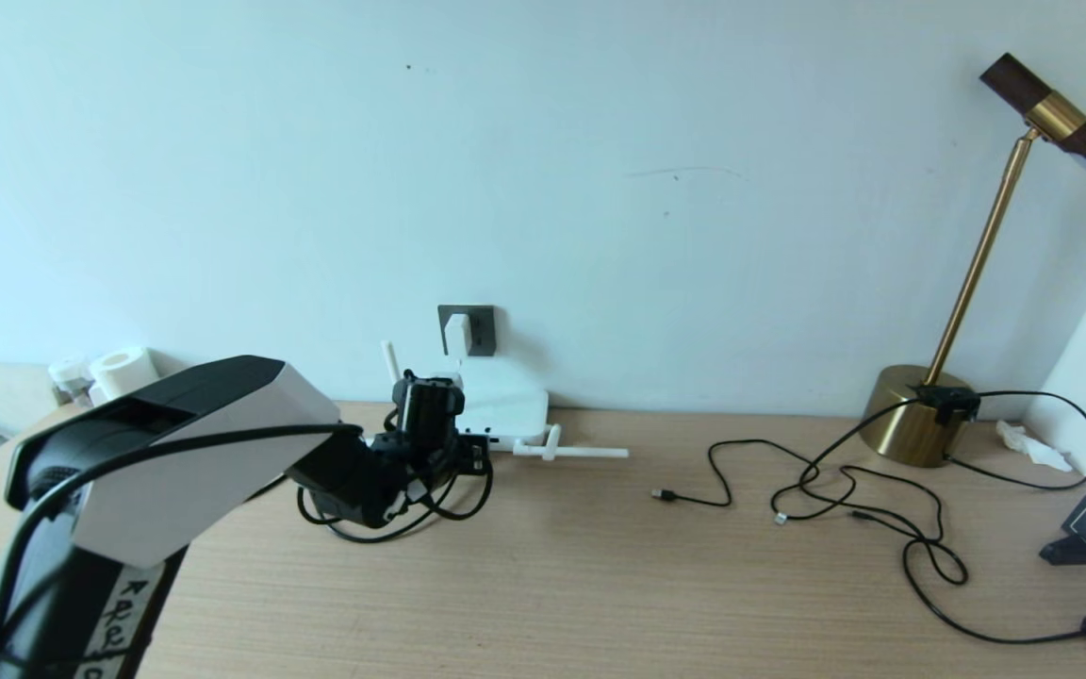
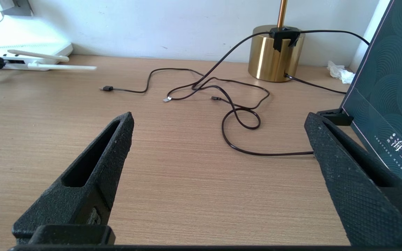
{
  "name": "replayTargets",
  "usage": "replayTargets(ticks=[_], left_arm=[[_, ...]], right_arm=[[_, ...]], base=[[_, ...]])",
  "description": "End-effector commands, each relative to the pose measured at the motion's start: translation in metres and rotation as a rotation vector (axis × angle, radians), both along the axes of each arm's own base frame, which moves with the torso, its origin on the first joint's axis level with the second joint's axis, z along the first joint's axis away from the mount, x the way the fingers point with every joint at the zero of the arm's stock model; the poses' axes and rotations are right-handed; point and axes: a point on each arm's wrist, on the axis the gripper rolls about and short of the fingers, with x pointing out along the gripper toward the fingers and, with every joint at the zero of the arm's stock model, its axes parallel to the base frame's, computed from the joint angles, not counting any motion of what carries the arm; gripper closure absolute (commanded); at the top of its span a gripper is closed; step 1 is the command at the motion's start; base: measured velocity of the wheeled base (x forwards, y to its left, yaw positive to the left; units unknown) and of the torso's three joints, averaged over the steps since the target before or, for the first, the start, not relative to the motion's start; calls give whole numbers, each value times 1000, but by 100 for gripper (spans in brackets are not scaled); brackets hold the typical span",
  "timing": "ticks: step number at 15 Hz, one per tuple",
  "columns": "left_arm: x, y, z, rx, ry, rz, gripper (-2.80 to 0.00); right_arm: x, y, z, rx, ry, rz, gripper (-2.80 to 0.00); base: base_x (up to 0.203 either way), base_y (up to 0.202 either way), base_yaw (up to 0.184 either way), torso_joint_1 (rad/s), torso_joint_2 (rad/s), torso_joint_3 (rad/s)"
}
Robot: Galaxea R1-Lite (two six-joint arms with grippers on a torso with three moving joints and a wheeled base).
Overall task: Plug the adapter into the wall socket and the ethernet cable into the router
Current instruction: Hand it to the other hand
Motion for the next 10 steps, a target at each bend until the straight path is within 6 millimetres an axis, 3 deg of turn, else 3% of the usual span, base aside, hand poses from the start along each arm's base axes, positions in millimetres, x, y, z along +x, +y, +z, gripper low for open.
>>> replayTargets(ticks=[1,10], left_arm=[[1,0,0,-1,-3,2,0],[2,2,3,-4,-10,7,0]], right_arm=[[1,0,-3,0,13,1,-280],[1,0,-3,0,13,1,-280]], base=[[0,0,0,0,0,0],[0,0,0,0,0,0]])
